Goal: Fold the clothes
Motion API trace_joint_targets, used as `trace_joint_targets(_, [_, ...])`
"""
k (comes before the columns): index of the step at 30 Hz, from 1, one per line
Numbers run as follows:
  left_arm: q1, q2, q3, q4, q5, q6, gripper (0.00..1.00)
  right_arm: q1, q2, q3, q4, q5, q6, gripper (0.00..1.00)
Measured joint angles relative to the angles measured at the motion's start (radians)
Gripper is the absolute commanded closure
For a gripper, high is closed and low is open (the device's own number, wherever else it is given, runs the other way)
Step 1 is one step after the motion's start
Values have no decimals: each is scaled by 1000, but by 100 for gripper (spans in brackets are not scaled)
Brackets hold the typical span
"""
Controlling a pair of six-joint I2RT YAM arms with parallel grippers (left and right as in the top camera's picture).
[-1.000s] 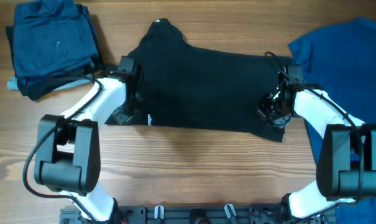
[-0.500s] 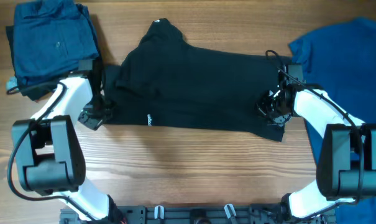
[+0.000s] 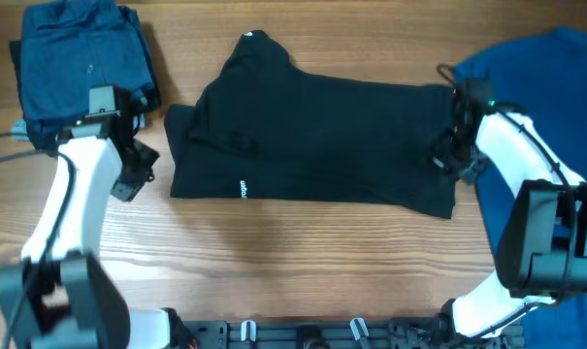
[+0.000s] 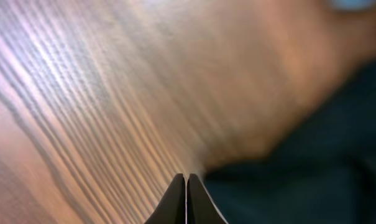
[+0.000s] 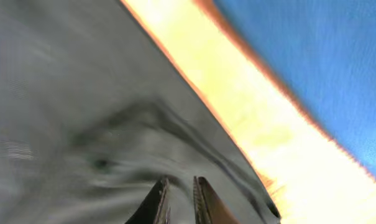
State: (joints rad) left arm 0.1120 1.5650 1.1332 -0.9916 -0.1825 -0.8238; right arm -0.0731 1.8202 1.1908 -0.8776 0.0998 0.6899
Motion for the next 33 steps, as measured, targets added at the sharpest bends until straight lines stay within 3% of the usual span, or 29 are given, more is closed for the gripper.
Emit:
trace_joint_targets(4, [-127,-43,7,16,73,12,96,0,0,61,-2,-52,-57,75])
trace_joint_targets(8, [-235,56,7,71,148,19,96,0,0,61,-39,-121,-94,79])
trace_joint_targets(18, [-246,311,7,290,219,113,96,0,0,61,-79,-168,-122,80])
trace_joint_targets(24, [-193,338,40,232,261,100,96,0,0,61,-88,-171,-131,80])
trace_joint_targets(33, [-55,348,47,26,104,-20,96,0,0,61,-87,-171,-132,80])
